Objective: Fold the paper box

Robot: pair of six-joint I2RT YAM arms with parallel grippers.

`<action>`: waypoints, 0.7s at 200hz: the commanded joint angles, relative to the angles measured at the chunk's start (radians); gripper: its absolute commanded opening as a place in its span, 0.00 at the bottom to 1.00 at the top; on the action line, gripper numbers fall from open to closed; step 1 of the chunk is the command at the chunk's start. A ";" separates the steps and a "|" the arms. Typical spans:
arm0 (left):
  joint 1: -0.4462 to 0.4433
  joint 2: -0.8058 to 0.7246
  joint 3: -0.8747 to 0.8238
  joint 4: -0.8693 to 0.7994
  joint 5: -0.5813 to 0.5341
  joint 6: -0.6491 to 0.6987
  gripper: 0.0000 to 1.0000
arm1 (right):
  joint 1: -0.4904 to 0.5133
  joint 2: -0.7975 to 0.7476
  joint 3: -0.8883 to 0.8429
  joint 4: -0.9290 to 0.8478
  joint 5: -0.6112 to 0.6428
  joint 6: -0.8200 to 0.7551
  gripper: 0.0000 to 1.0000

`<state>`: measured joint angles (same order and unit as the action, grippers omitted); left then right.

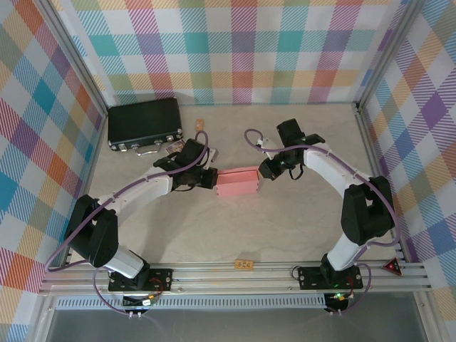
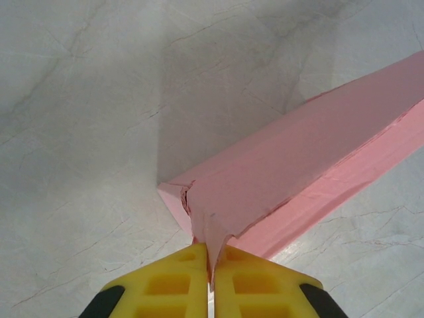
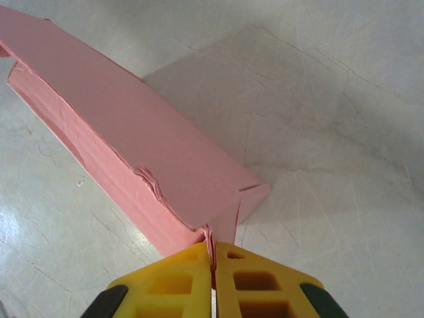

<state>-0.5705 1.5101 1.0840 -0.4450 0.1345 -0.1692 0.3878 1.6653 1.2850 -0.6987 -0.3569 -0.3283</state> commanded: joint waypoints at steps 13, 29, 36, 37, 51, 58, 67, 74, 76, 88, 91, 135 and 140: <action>0.009 -0.008 0.007 0.004 0.031 -0.017 0.07 | 0.007 -0.007 0.034 -0.039 -0.034 0.009 0.10; 0.009 -0.008 0.007 0.008 0.033 -0.019 0.07 | 0.006 -0.007 0.036 -0.041 -0.035 0.011 0.10; 0.009 -0.009 0.005 0.009 0.034 -0.019 0.07 | 0.006 -0.008 0.036 -0.041 -0.036 0.009 0.10; 0.009 -0.010 0.005 0.008 0.034 -0.019 0.07 | 0.006 -0.008 0.036 -0.041 -0.036 0.009 0.10; 0.009 -0.010 0.004 0.009 0.037 -0.022 0.08 | 0.006 -0.009 0.036 -0.042 -0.034 0.009 0.10; 0.009 -0.011 0.004 0.008 0.037 -0.021 0.09 | 0.006 -0.009 0.035 -0.041 -0.034 0.009 0.10; 0.009 -0.013 0.004 0.009 0.037 -0.021 0.13 | 0.007 -0.007 0.035 -0.042 -0.033 0.009 0.10; 0.009 -0.015 0.005 0.008 0.036 -0.021 0.16 | 0.007 -0.006 0.034 -0.042 -0.031 0.009 0.09; 0.009 -0.016 0.005 0.007 0.036 -0.021 0.16 | 0.007 -0.006 0.033 -0.042 -0.030 0.009 0.09; 0.009 -0.018 0.005 0.006 0.034 -0.021 0.19 | 0.007 -0.003 0.035 -0.042 -0.029 0.011 0.09; 0.009 -0.018 0.006 0.006 0.033 -0.021 0.19 | 0.006 -0.003 0.034 -0.044 -0.028 0.011 0.09; 0.009 -0.029 0.008 0.001 0.030 -0.021 0.17 | 0.006 0.002 0.033 -0.046 -0.019 0.012 0.10; 0.009 -0.030 0.009 0.001 0.029 -0.021 0.16 | 0.006 0.003 0.033 -0.046 -0.018 0.013 0.10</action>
<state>-0.5705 1.5097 1.0843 -0.4419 0.1490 -0.1871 0.3878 1.6653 1.2945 -0.7242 -0.3595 -0.3248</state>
